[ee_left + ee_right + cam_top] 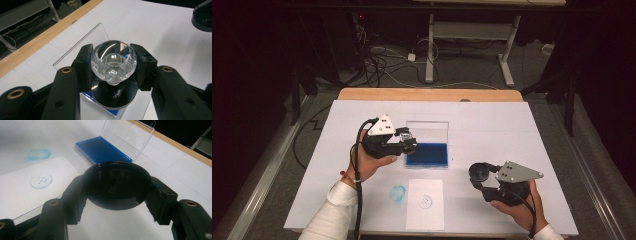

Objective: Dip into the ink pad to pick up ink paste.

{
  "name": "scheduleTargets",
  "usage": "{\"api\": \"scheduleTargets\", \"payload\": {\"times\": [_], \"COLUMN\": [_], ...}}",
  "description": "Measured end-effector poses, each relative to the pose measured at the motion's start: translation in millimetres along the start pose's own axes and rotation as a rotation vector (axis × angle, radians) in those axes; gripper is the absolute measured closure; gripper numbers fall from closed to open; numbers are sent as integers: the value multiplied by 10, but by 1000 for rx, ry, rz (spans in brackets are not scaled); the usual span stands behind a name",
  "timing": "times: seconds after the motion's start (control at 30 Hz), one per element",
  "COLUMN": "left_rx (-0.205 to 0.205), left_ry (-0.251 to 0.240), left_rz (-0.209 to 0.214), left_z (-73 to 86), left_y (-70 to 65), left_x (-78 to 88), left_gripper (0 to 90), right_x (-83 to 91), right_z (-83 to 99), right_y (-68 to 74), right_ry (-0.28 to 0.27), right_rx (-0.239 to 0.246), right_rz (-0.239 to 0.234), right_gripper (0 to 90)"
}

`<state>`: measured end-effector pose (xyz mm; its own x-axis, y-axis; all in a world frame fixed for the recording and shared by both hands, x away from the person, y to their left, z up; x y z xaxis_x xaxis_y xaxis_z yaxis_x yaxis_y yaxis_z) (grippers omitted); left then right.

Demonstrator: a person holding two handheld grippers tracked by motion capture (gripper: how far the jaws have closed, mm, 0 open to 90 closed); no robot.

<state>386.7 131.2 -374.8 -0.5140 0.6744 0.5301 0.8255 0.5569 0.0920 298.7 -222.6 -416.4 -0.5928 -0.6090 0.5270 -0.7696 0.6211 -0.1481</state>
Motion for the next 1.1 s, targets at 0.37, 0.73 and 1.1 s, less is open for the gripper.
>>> {"api": "scheduleTargets", "payload": {"times": [0.37, 0.73, 1.1], "left_rx": [-3, -16, -10], "left_ry": [11, 31, 56], "left_rz": [13, 15, 29], "left_z": [3, 8, 42], "left_y": [-8, -25, -12], "left_x": [-101, -232, -375], "left_gripper": [545, 544, 544], "right_x": [-10, -38, -28], "right_z": [4, 10, 20], "right_y": [-3, -3, -21], "right_ry": [3, 13, 14], "right_rx": [-1, 1, -6], "right_rz": [-7, -10, -5], "right_gripper": [384, 384, 385]}}
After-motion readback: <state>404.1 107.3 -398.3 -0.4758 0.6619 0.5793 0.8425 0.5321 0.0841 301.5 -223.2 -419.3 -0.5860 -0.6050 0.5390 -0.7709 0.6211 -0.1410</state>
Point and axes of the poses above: each handheld gripper's, and its own axes: x roughly backward along the jaws, z roughly out of its underside, y roughly to its left, the point moved 1 cm from there along -x, roughly forward along the jaws, and after that the axes turned 2 degrees about -z, right-handed, at the moved point
